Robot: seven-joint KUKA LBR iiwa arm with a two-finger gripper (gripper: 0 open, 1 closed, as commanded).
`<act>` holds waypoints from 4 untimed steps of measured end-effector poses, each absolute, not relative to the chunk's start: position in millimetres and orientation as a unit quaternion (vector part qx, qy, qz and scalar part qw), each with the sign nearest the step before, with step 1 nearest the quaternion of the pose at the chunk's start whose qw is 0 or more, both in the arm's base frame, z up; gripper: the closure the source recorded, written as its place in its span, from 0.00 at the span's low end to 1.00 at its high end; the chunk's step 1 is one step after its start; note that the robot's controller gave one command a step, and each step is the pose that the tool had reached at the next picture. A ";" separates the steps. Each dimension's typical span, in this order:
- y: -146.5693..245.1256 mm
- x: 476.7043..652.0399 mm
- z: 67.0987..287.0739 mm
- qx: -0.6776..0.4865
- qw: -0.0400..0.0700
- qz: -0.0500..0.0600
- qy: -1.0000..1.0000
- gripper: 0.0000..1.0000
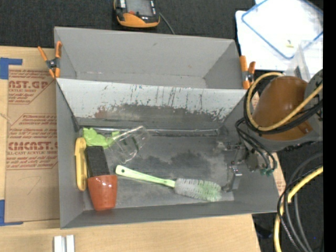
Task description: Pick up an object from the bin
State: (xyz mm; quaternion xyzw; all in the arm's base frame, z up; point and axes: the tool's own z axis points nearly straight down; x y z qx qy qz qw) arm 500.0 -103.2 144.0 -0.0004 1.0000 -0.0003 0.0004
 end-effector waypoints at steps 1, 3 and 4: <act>-103.2 500.0 144.0 0.000 0.000 0.000 1.000 0.00; -104.7 484.6 94.8 -0.015 0.005 -0.002 1.000 0.00; -35.9 485.5 71.9 0.002 0.007 0.002 1.000 0.00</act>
Offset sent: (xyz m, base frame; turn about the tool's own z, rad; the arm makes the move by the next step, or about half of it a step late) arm -0.0195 0.0249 -0.0590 0.0409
